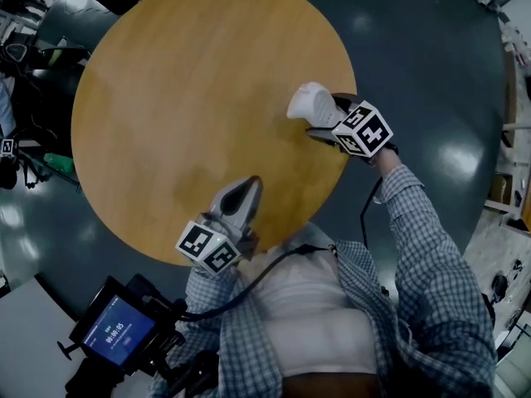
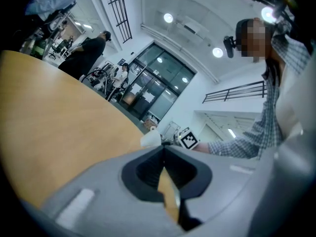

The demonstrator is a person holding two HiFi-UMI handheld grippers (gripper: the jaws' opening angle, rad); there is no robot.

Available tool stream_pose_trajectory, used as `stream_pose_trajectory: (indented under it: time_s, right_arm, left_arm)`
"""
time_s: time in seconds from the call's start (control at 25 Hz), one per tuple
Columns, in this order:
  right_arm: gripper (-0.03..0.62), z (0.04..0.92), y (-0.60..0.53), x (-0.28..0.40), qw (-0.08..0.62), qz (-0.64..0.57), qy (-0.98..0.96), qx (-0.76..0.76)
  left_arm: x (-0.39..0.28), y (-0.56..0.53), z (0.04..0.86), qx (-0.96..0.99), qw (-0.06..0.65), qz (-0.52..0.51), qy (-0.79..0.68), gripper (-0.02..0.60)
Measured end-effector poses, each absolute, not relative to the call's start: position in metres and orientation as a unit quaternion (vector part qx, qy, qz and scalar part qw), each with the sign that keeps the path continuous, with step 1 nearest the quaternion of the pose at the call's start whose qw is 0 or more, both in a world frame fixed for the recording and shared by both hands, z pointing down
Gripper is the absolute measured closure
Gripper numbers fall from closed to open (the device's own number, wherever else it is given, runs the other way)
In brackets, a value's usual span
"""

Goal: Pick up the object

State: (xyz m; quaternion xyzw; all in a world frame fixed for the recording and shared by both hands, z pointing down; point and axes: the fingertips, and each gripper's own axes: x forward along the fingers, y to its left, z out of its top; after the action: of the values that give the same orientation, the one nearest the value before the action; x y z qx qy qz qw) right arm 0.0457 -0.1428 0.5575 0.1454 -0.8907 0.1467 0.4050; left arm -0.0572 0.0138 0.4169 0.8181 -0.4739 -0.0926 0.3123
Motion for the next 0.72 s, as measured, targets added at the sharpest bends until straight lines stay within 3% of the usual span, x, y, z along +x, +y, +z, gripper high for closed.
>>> stream_pose_trajectory:
  time_s: [0.48, 0.72]
  right_arm:
    - [0.145, 0.504, -0.127, 0.074, 0.246, 0.21, -0.913, 0.248]
    - [0.145, 0.498, -0.126, 0.081, 0.206, 0.231, -0.909, 0.281]
  left_arm:
    - [-0.033, 0.01, 0.417, 0.851, 0.302, -0.082, -0.421, 0.583]
    - [-0.03, 0.011, 0.42, 0.862, 0.293, -0.078, -0.407, 0.583]
